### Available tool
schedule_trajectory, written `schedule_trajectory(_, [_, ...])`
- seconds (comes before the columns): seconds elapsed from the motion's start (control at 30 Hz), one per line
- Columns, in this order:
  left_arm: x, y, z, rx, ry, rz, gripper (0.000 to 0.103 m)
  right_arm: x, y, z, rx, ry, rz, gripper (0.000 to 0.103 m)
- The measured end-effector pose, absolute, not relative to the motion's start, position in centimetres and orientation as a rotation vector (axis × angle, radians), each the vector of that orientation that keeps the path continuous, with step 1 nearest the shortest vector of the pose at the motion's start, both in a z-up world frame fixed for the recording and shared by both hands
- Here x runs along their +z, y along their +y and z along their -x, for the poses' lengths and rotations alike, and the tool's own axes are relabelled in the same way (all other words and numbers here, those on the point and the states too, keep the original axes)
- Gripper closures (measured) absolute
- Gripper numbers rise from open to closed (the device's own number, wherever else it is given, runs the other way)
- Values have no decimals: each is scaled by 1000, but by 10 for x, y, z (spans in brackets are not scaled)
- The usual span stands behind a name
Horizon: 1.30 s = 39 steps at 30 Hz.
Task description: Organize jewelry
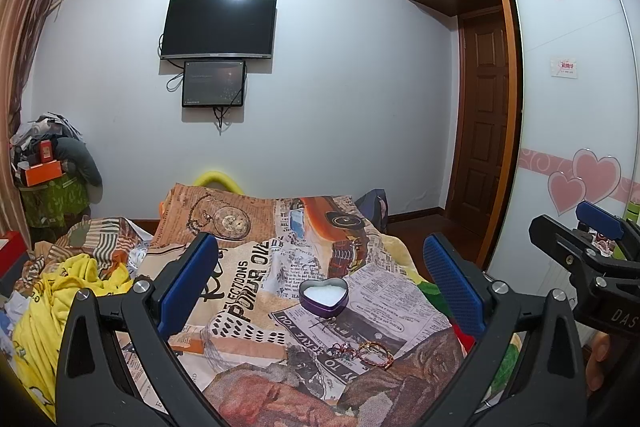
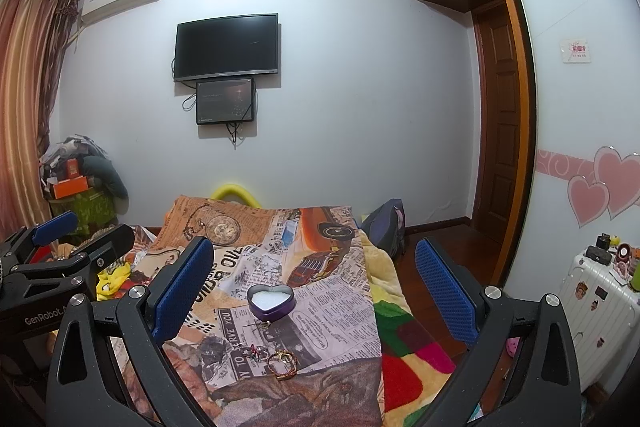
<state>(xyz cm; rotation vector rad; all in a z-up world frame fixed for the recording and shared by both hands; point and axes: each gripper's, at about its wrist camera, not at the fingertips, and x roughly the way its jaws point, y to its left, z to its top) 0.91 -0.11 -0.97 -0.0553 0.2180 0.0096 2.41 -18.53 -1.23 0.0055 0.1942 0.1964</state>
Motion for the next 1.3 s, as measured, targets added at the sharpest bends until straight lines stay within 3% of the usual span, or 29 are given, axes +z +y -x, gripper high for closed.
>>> schedule_trajectory(0.87, [-10,-2,-14,5,226,56,0,-17,-183,-25,199,203,-2,3])
schedule_trajectory(1.3, [-24,1,-49,-4,292,52,0,-34,-184,-56,187,294,2,3])
